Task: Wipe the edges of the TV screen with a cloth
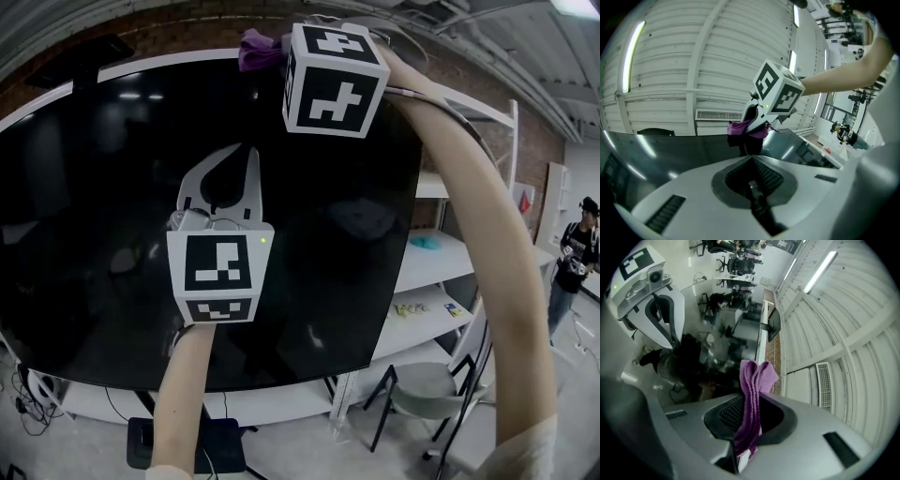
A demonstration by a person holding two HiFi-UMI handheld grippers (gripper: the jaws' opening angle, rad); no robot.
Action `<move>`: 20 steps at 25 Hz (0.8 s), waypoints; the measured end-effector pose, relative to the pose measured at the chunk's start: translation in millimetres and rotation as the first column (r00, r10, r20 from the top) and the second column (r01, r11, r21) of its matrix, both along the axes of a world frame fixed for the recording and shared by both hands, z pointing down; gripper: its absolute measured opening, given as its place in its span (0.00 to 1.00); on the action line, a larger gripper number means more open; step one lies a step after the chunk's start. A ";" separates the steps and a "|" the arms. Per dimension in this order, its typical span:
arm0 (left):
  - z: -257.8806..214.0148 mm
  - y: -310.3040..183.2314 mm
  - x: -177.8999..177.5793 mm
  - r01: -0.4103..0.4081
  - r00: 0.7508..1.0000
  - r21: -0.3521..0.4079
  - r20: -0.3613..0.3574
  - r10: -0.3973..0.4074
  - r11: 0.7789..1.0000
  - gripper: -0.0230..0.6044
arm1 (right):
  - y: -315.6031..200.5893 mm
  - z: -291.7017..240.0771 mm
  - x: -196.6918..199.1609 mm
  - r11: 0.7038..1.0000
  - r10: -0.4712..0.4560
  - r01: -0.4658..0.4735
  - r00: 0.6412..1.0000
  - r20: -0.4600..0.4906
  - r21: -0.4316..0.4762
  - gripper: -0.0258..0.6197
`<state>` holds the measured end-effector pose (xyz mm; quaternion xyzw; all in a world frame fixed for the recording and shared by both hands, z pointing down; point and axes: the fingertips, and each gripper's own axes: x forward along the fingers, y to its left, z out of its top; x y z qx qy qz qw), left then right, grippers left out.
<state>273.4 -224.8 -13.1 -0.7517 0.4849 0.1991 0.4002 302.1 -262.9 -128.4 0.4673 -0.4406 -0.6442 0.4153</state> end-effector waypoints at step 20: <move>-11.5 5.9 124.7 -0.024 0.996 0.077 -0.084 0.030 0.997 0.06 | 0.5 -7.5 115.1 0.996 -0.084 0.084 0.996 -0.002 -0.024 0.13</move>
